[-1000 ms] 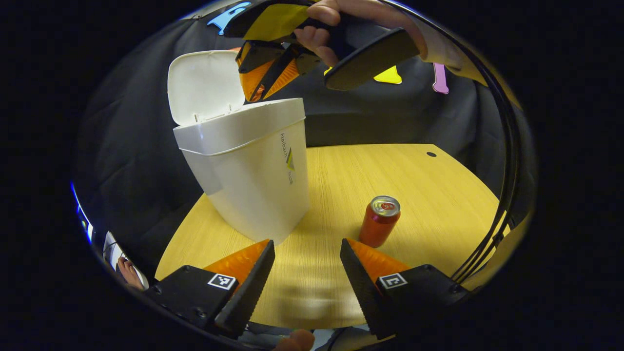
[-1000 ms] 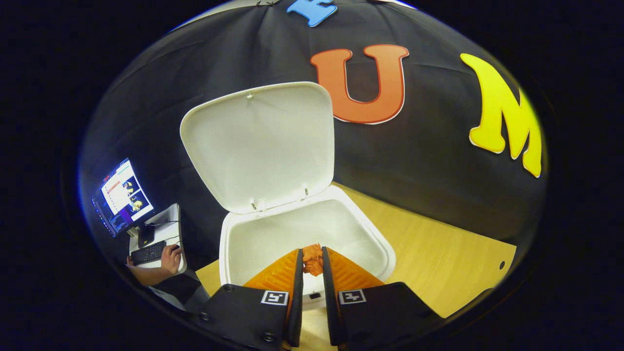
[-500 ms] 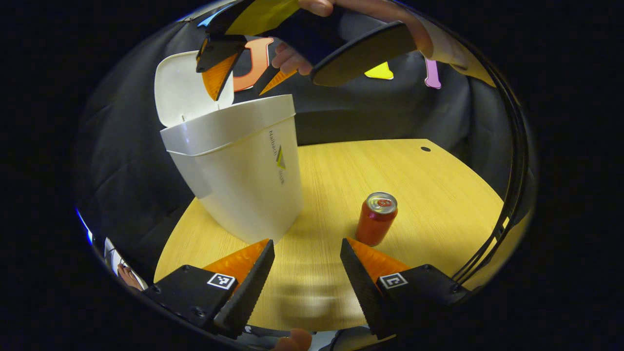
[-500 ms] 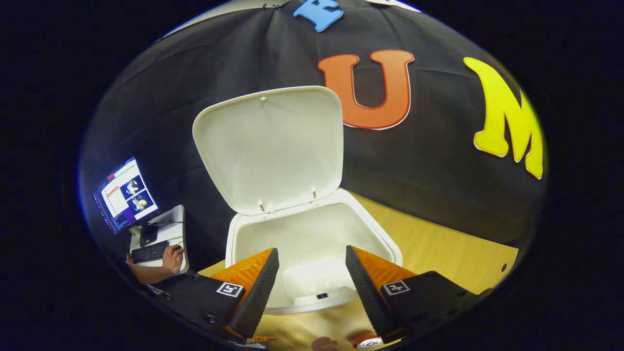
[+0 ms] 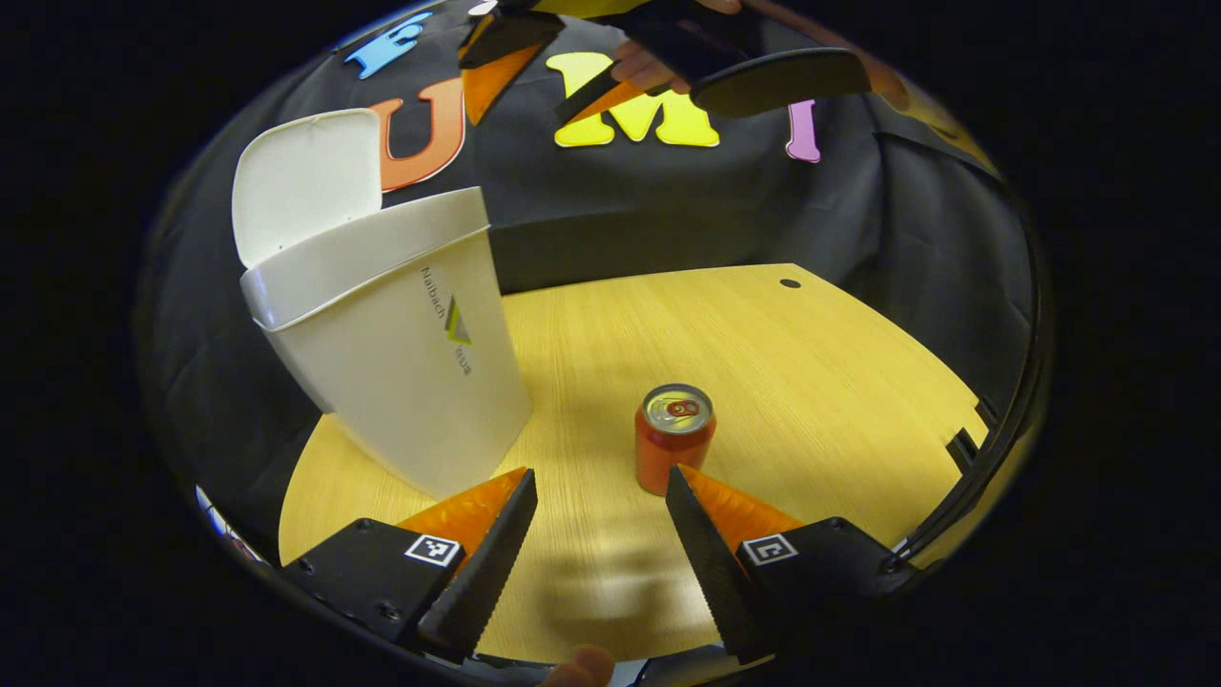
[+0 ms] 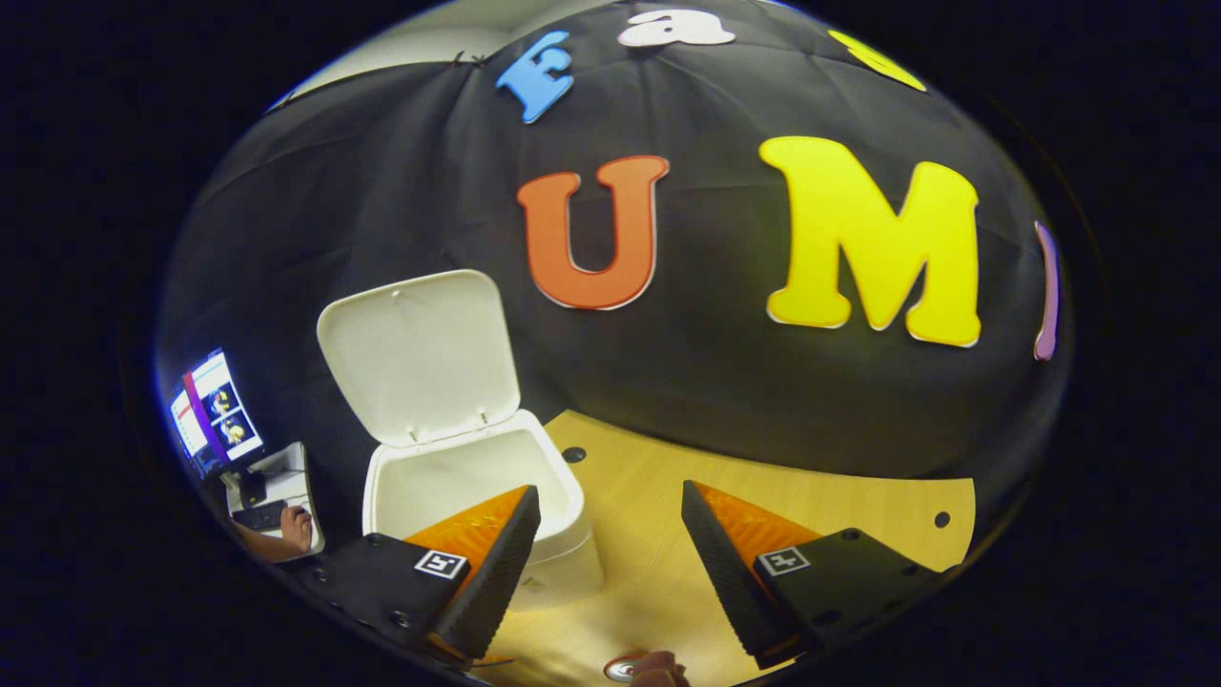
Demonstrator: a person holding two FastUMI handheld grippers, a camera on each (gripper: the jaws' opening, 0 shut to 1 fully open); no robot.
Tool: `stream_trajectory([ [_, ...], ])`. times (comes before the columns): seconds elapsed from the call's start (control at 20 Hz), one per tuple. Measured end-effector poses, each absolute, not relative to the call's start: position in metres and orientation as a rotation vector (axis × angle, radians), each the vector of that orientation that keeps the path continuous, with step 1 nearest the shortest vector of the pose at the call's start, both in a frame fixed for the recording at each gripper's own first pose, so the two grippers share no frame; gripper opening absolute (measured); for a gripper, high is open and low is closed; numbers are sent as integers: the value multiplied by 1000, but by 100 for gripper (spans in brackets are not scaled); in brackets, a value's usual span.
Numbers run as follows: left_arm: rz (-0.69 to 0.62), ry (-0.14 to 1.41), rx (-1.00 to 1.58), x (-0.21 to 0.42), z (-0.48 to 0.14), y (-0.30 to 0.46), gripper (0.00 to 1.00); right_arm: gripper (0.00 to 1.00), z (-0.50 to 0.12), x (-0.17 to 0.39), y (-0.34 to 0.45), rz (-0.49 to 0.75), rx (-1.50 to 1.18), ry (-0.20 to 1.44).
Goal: Press the lid of the desktop garbage bin to open it, pick up the crumpled paper on the desktop and throw it into the bin, then pick up the pop can on the desktop and drop it into the bin, and finally close the garbage bin lid.
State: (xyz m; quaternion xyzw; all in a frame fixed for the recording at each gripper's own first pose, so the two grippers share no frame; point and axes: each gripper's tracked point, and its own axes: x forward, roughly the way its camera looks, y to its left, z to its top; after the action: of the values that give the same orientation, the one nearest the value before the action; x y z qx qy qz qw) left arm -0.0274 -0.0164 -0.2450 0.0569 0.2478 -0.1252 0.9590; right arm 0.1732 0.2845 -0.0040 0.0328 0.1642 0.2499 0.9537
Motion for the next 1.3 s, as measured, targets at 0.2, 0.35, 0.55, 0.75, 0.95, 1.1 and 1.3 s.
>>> stream_trajectory([
  [0.2,-275,515,124,-24,-250,-31,92,94,-22,192,198,366,83,347],
  [0.35,-295,534,149,-22,-261,-42,92,94,-30,187,123,224,94,306],
  [0.55,-305,549,127,-17,-273,-55,92,92,-62,168,50,52,110,330],
  [0.75,-291,575,96,-6,-286,-63,92,94,-104,123,-5,-61,104,373],
  [0.95,-295,591,81,3,-297,-69,91,94,-159,73,-17,-62,137,479],
  [1.1,-297,607,62,11,-307,-75,91,94,-197,42,-23,-72,130,576],
  [1.3,-294,616,50,28,-316,-80,92,94,-212,28,-24,-72,87,618],
])
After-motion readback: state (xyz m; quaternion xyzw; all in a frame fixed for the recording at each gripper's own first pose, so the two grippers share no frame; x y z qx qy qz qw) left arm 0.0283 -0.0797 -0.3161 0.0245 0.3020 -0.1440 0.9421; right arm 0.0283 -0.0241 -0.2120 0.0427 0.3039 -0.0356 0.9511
